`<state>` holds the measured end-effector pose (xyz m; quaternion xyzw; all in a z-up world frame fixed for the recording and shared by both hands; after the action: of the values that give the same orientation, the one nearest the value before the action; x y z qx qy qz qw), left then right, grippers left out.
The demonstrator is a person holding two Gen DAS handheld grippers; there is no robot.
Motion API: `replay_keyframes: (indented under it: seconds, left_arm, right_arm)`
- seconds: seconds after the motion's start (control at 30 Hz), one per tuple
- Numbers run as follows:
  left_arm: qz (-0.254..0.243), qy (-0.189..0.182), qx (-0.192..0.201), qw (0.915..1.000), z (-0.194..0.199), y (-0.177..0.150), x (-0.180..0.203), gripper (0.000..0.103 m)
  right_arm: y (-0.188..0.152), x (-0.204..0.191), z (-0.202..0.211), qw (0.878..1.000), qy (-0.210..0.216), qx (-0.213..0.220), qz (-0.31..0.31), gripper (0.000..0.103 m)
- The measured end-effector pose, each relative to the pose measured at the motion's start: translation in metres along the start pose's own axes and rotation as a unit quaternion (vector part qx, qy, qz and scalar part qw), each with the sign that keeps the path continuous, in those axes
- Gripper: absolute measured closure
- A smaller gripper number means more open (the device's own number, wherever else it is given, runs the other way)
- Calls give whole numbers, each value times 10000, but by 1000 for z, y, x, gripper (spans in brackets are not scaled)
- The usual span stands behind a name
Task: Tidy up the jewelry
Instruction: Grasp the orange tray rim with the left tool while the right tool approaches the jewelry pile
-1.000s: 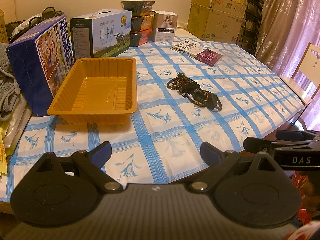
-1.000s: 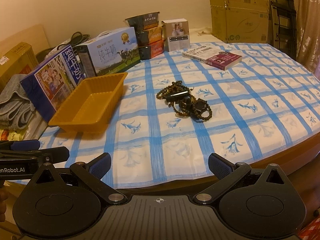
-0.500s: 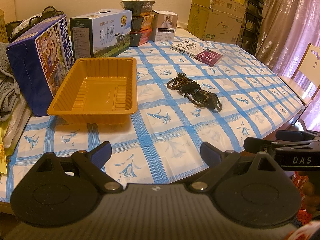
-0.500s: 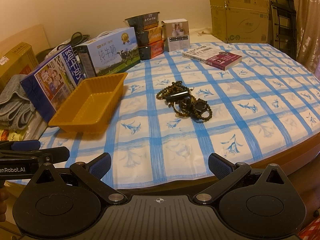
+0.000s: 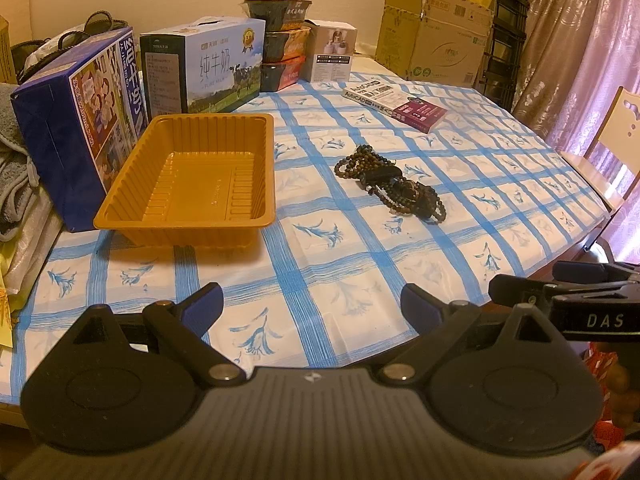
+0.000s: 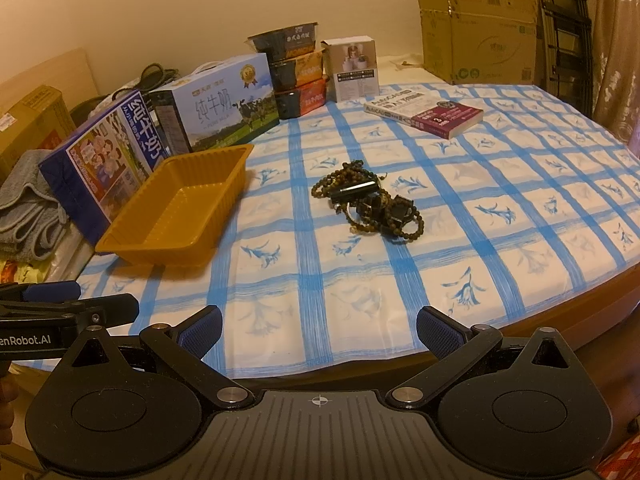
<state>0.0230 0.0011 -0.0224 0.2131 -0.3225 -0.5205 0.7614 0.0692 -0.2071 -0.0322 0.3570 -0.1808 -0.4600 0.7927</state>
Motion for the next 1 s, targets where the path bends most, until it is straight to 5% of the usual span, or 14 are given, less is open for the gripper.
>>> replay_keyframes:
  seconds: [0.47, 0.8, 1.0]
  left_arm:
    - [567, 217, 357, 9975, -26, 16, -47, 8]
    - [1282, 804, 904, 9843, -58, 26, -120, 12]
    - [1697, 829, 1102, 9758, -75, 29, -149, 16]
  right_arm:
    - [5, 22, -24, 9984, -256, 475, -167, 0]
    - [13, 40, -58, 9967, -466, 639, -183, 0]
    - [16, 46, -79, 9971, -542, 526, -59, 0]
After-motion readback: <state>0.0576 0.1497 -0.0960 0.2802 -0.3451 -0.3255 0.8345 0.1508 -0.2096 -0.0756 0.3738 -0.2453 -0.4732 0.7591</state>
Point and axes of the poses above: each gripper's, at about its wrist camera, not at the fingertips, and z roughly against the way its jaws point, x to its right, y to its top, the point moved 3 cm from there along -z, roughly the way its jaws point, and after that the axes turned 13 degrees about z, right-handed, at the moved point
